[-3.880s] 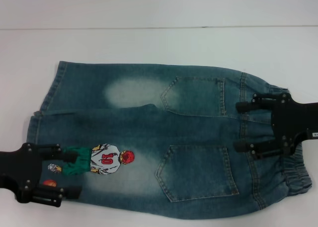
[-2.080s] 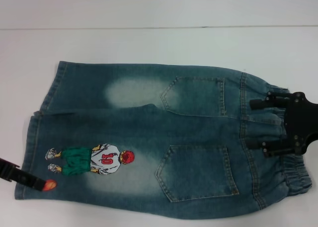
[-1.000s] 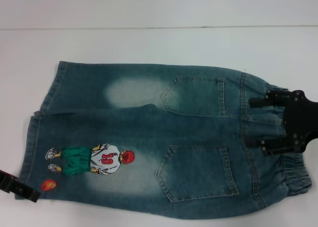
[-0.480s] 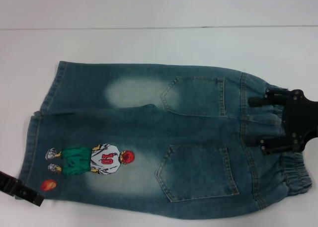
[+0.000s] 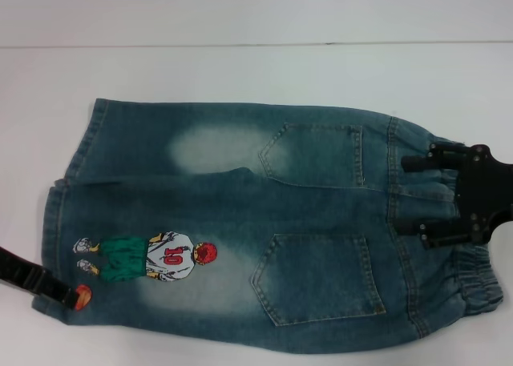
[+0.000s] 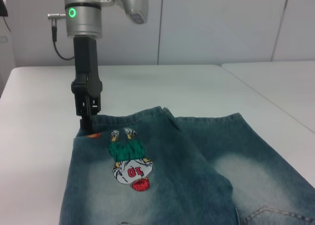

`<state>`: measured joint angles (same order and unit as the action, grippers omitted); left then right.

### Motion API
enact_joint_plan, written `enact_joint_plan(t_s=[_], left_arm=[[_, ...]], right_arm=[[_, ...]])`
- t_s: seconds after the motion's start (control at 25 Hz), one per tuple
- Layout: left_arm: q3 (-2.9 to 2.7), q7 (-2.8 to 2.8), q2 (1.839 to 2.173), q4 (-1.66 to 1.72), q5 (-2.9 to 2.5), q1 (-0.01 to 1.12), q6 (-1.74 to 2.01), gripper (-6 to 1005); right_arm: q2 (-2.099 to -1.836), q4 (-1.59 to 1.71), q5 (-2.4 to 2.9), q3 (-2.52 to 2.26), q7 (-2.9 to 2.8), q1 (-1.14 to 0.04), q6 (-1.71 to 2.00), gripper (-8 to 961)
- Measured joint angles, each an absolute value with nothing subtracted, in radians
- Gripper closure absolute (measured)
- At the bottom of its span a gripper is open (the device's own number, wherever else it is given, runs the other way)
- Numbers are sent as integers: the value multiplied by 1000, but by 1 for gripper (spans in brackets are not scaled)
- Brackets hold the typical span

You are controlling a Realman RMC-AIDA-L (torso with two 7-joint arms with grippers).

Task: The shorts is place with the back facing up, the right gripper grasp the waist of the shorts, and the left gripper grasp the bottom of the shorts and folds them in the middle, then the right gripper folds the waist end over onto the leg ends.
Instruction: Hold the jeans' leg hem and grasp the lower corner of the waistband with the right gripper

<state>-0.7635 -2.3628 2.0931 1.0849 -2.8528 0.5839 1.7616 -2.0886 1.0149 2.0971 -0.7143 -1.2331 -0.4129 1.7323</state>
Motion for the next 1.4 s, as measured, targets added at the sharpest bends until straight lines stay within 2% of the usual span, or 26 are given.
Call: enact_joint_plan(t_s=[0.08,0.52,0.72,1.0,1.24,1.4], left_arm=[[-766,-2368,2094,1084,-2855,586,1764,474],[-772,-2372,2096,1084,-2856,589,1770,695],[-774,-2369,2097,1083,-2849,591,1770,925],[-776,-2354,2096,1083,-2848,603,1771,949],[-776,-2349,2088,1083,-2848,609,1771,946],[-783,-2341,2088,1083,-2853,615,1784,944]], right_arm=[[-2088,1012,2097,-715,-1232,-411,1730,42],[-2088,1005,2098,-698,-1239,-407,1731,43],[-2087,997,2102,-670,-1272,-405,1728,43],[-2079,1218,2277,-658,-1547,-393,1758,44],[-2051,1353,2546,-647,-1730,-475,1947,46],[-2052,1358,2759,-678,-1808,-536,1985,56]])
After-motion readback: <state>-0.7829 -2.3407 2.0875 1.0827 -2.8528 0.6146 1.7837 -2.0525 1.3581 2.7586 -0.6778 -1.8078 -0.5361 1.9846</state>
